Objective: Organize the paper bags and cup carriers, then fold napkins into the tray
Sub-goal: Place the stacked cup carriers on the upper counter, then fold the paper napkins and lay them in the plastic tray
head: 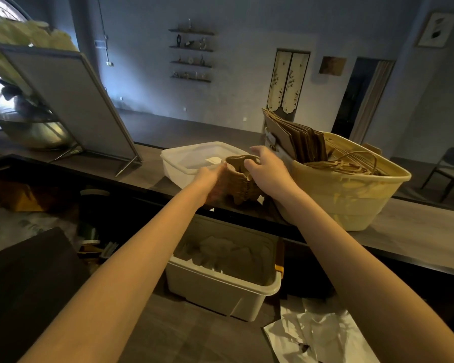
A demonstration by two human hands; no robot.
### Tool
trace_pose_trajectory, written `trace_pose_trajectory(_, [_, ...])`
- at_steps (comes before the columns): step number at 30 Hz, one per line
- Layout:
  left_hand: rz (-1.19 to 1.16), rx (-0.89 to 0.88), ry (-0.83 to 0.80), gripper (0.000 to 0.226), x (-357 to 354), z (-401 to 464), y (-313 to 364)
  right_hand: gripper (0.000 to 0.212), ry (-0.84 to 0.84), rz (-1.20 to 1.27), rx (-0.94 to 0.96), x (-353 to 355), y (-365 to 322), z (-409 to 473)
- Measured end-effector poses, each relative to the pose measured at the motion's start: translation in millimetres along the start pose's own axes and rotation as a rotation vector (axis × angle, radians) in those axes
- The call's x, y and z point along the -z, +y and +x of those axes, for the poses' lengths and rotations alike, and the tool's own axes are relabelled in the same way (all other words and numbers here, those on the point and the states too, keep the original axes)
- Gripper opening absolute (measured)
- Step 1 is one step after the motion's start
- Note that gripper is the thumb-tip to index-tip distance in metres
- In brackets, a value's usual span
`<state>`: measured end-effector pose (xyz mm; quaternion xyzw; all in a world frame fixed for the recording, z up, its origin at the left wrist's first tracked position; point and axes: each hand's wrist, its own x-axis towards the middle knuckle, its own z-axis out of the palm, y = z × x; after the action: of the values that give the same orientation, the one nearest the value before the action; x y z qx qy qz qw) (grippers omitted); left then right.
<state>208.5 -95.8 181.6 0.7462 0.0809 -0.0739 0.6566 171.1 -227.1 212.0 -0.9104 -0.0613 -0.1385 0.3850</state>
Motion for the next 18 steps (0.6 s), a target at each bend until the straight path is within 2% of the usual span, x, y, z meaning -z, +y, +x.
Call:
trace_pose_trajectory(3, [-0.099,-0.131,0.084,0.029,19,-1,5,0.034,-0.012,-0.019,0.096,-2,-12,0])
trace_pose_trajectory(5, [-0.148,-0.147,0.159,0.023,36,-1,7,0.030,0.000,-0.048,0.120,-12,-19,3])
trace_pose_trajectory(8, [-0.212,-0.123,0.217,0.019,59,1,8,0.026,0.026,-0.271,0.203,-36,-31,14])
trace_pose_trajectory(13, [-0.250,-0.062,0.201,0.022,88,4,-3,0.031,0.055,-0.701,0.431,-83,-46,44])
trace_pose_trajectory(16, [-0.287,-0.016,0.160,0.021,101,7,-11,0.036,-0.008,-0.865,0.433,-107,-50,58])
trace_pose_trajectory(18, [-0.307,0.003,0.140,0.020,108,8,-16,0.035,-0.053,-0.893,0.408,-120,-50,62])
